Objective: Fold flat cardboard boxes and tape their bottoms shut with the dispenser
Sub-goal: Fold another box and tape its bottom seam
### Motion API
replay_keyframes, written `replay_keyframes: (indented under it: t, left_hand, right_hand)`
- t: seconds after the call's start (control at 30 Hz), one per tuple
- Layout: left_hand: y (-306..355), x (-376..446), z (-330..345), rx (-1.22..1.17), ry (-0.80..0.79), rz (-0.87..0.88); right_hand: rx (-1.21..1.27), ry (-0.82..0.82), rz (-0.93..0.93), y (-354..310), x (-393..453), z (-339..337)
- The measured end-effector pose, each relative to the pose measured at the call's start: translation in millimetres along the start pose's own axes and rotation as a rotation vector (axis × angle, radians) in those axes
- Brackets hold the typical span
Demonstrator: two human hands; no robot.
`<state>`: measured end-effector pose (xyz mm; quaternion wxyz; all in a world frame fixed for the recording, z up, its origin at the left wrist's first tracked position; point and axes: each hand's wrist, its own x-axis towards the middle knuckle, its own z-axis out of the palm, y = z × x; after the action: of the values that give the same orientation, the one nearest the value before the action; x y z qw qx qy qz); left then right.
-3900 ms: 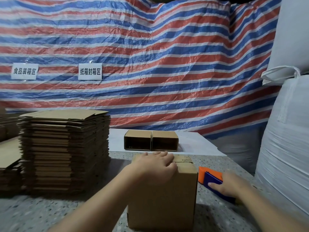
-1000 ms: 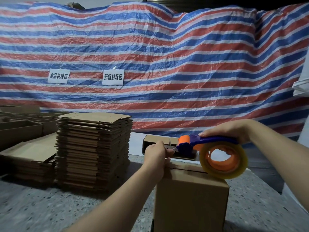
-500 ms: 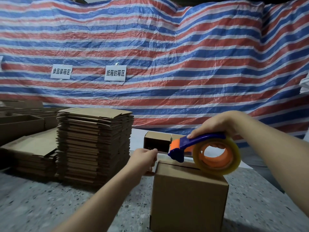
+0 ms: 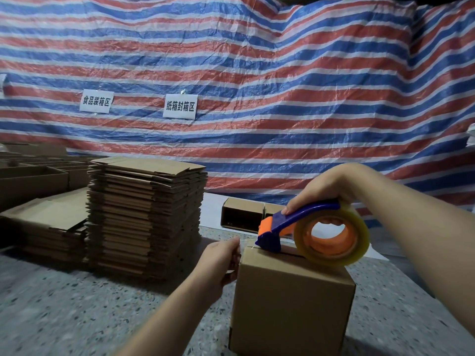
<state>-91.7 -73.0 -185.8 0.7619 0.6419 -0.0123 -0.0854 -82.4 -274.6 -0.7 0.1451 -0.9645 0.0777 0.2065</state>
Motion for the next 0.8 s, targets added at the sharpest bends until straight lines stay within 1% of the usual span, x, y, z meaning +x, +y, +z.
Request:
replay_keyframes:
  t: [0.07,0.23,0.33,0.47,0.6,0.7,0.8]
  left_hand:
    - [-1.7,-0.7,2.6,-0.017,0.019,0.008]
    - [-10.5,-5.0,16.7,-0.079,0.160,0.076]
    - [-14.6,-5.5,20.7,-0.144,0.167,0.078]
    - [-14.0,-1.7,18.0,-0.182,0.139,0.041]
    - [-14.8,0.7,12.9,-0.211,0.085,-0.001]
    - [-15.5,2.6,8.6,-0.165,0.054,-0.009]
    - [-19.6,4.3,4.1,-0.010,0.029,0.059]
  right_hand:
    - [-0.002,-0.008,0.005,-1.7,0.4,-0.1]
    - [-0.009,-0.005,0.012,-1.8,1.8,-0.6]
    - [0.008,-0.013,0.004,1.8,0.7,-0.5]
    - [0.057,-0.044,-0.019,6.1,-3.0,2.5]
    - [0.061,-0.010,-0.033,6.1,-4.2,4.5]
    - [0.060,-0.007,-0.037,4.5,-5.7,6.1]
    - [0.050,-0.006,-0.042,3.5,-5.6,7.6]
